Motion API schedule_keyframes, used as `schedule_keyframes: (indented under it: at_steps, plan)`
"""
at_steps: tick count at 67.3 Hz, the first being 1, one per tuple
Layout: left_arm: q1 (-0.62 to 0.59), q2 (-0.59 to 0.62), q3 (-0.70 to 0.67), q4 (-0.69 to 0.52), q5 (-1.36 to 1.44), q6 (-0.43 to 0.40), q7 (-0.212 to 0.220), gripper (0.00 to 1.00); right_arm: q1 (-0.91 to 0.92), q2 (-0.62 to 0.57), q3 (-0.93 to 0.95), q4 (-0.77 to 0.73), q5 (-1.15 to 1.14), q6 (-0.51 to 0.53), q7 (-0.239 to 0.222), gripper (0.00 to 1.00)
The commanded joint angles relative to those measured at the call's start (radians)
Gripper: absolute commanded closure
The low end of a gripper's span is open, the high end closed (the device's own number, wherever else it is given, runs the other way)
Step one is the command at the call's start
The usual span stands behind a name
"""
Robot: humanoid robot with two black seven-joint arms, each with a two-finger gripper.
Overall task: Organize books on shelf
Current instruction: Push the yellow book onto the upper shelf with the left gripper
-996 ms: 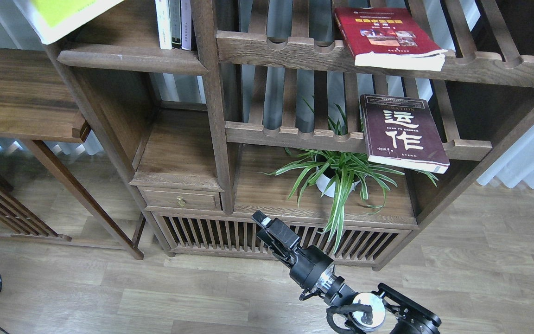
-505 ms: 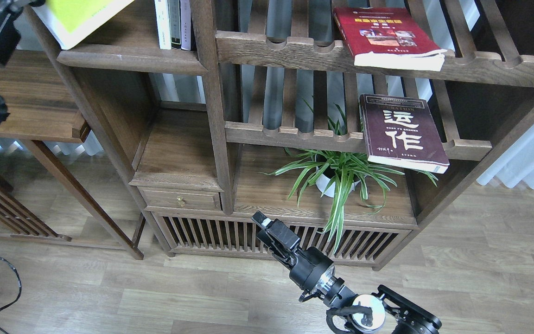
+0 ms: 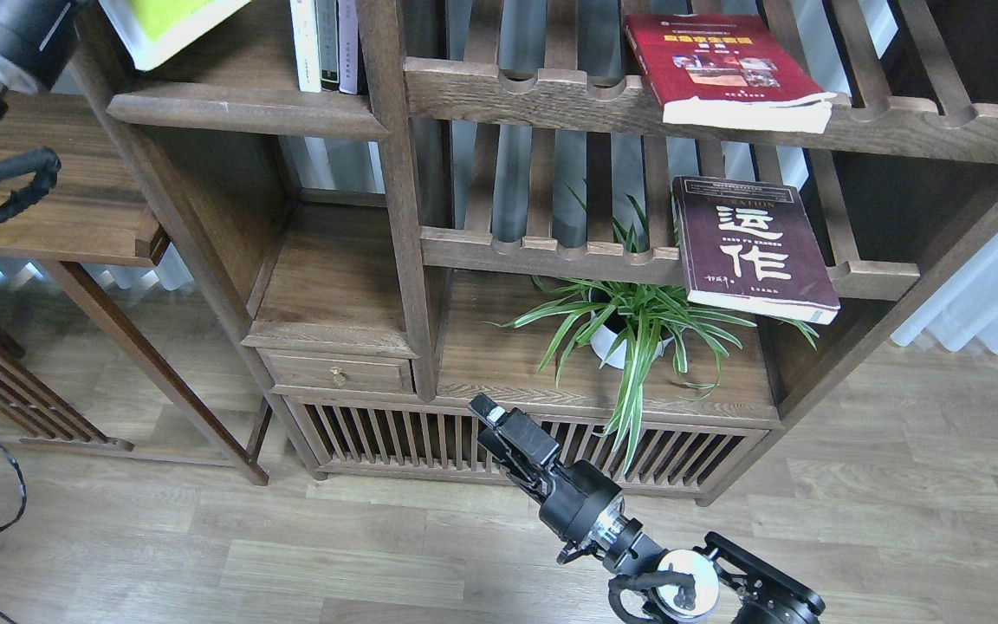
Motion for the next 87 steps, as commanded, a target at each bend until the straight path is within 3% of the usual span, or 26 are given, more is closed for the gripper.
schedule_keyframes:
  at_steps: [1,15,27,45,64,87]
  plan:
    - [-0.013,-0.001,0.046,0.035,0.002,0.01,-0.028,0.98,-0.009,0.0,-0.004,0.008,0.0,0.0,0.0,0.02]
    - [-0.126,-0.001,0.126,0.168,-0.003,0.008,-0.068,0.98,0.002,0.0,0.0,-0.002,0.001,0.0,0.0,0.02]
    - [-0.145,0.0,0.165,0.221,-0.01,0.007,-0.095,0.98,0.005,0.0,0.002,0.001,0.001,0.0,0.0,0.02]
    - [-0.169,-0.007,0.22,0.329,-0.015,0.004,-0.186,0.97,0.002,0.0,0.003,0.006,0.003,0.0,0.0,0.02]
    - [-0.222,-0.015,0.249,0.422,-0.018,-0.003,-0.193,0.96,0.002,0.0,-0.004,0.008,0.003,0.0,0.0,0.02]
    - [-0.234,-0.06,0.286,0.405,-0.023,-0.003,-0.203,0.96,0.003,0.0,-0.001,0.008,0.003,0.0,0.0,0.02]
